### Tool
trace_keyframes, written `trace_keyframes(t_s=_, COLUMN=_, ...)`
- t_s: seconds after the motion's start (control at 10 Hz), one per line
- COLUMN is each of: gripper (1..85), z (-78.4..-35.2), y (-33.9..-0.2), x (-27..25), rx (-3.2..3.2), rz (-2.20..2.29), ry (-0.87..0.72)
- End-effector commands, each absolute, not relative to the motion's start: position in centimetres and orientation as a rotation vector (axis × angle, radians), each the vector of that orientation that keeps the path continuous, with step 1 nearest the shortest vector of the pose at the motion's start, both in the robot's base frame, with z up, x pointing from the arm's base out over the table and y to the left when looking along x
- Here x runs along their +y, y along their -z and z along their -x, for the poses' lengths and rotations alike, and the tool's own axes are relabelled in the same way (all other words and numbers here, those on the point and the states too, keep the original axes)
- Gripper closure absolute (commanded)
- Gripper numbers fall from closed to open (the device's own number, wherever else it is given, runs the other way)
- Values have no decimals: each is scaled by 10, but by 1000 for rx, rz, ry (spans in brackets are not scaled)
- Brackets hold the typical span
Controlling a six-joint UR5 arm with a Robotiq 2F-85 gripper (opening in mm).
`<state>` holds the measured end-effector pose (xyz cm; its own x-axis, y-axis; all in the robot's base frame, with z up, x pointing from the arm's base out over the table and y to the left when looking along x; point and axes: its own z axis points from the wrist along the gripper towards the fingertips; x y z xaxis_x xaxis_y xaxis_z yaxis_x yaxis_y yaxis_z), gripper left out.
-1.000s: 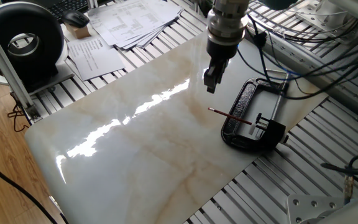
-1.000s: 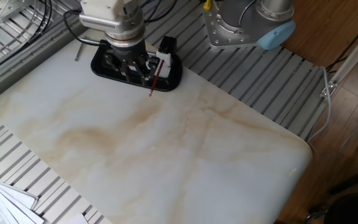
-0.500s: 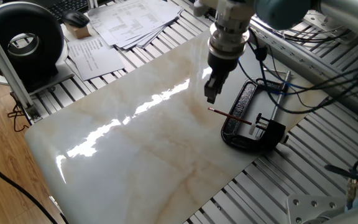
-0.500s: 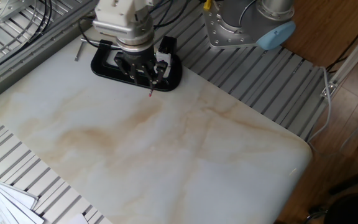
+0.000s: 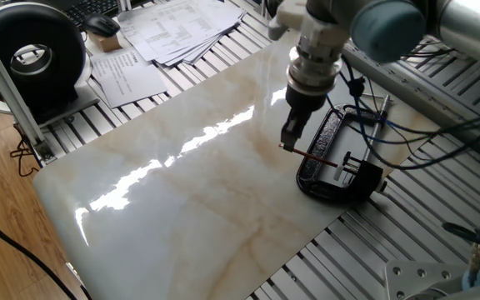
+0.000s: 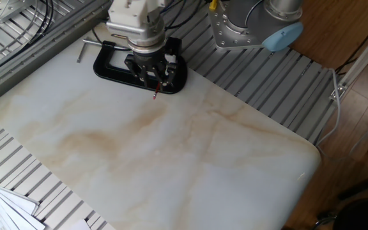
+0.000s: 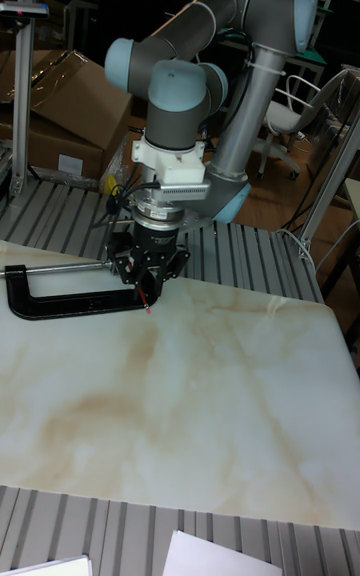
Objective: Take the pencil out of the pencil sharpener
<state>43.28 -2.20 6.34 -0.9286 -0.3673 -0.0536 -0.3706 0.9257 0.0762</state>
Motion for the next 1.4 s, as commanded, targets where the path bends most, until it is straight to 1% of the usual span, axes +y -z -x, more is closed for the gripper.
trace_keyframes(t_s=0.0, gripper=427, z=-423, y=-60, x=-21, rx=3029, rz=597, ry=-149)
trace_keyframes(t_s=0.1, gripper=430, z=-423, y=-57, x=-22, rx=3028, rz=596, ry=-136)
trace_keyframes(t_s=0.3, gripper=477, z=-427, y=-41, x=-24, rx=2998, rz=604, ry=-100)
trace_keyframes(t_s=0.4, gripper=487, z=-428, y=-39, x=-25, rx=2995, rz=611, ry=-74)
trace_keyframes(t_s=0.8, gripper=550, z=-428, y=-40, x=-26, rx=2993, rz=613, ry=-71)
trace_keyframes(t_s=0.9, gripper=623, z=-432, y=-40, x=-25, rx=2980, rz=612, ry=-72)
trace_keyframes(t_s=1.0, gripper=843, z=-435, y=-40, x=-28, rx=2971, rz=627, ry=-47)
trace_keyframes(t_s=1.1, gripper=843, z=-440, y=-42, x=-23, rx=2965, rz=621, ry=-57)
trace_keyframes(t_s=1.2, gripper=843, z=-445, y=-45, x=-19, rx=2971, rz=619, ry=-21)
trace_keyframes(t_s=1.3, gripper=843, z=-452, y=-48, x=-8, rx=2980, rz=595, ry=-24)
